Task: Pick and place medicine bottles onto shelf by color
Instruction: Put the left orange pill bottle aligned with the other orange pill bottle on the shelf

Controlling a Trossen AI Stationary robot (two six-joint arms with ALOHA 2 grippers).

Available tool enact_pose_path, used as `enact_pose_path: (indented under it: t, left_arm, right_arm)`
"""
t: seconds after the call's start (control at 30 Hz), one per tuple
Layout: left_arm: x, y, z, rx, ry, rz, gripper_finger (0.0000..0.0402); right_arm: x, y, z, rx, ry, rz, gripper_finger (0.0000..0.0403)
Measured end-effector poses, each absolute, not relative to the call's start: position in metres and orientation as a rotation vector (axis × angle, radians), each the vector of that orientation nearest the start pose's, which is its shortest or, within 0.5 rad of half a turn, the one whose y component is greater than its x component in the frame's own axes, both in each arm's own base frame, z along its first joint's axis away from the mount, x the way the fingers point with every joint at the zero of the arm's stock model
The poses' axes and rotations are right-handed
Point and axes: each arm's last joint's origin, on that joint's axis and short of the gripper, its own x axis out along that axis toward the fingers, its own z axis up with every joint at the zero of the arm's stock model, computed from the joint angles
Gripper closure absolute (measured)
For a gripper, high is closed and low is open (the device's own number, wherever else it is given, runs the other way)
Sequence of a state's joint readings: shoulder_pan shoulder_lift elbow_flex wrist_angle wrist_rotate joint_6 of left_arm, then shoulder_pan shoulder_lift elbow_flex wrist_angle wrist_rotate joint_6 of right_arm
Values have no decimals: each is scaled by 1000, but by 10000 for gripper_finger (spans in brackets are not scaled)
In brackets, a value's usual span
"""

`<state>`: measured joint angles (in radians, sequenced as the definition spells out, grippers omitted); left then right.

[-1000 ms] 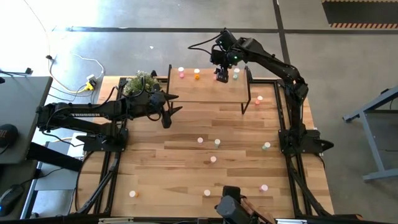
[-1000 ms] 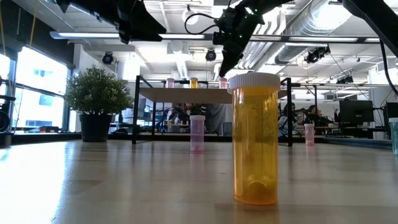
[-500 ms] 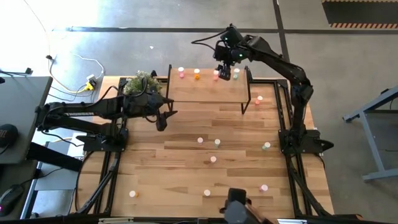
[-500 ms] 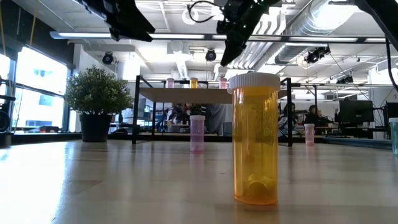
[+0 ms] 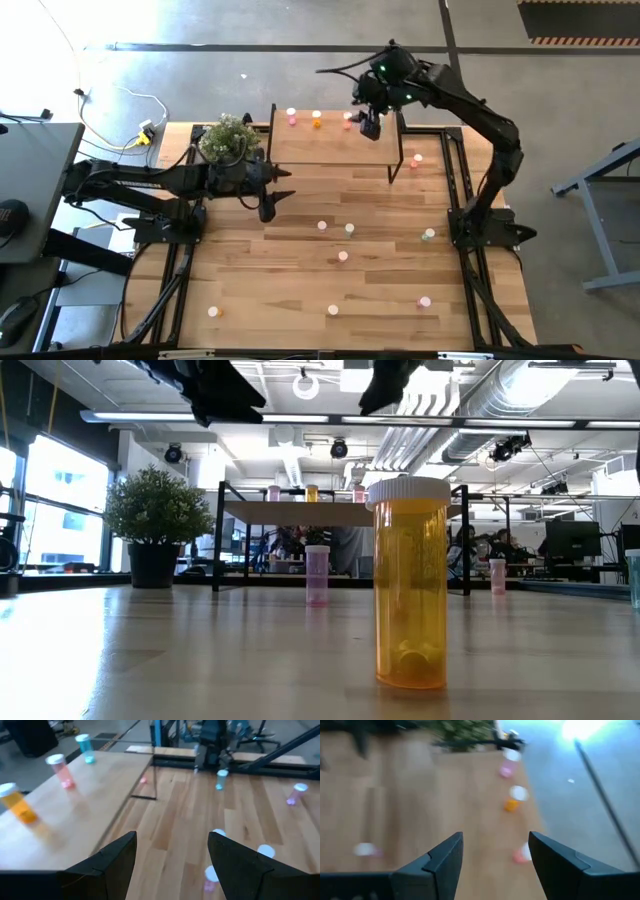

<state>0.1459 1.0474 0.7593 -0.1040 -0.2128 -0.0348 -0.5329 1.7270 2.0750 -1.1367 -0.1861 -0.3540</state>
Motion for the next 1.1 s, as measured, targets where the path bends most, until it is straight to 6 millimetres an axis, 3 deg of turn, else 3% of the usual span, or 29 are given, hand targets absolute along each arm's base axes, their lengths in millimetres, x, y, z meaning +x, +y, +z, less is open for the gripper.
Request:
enact_pose_path:
  t: [0.17, 0.33, 0.77, 1.1]
  left_arm:
    - [227, 27, 262, -53, 319, 340, 165]
    - [225, 15, 247, -78, 325, 314, 165]
    - [222, -35, 242, -134, 338, 124, 165]
    - [202, -82, 228, -272, 505, -33, 165]
  right_arm:
    - [287, -139, 449, 23, 753, -127, 185]
    - [282, -113, 446, 61, 781, -138, 185]
    - [264, -53, 412, 119, 697, -156, 185]
    - [257, -23, 377, 203, 656, -120, 185]
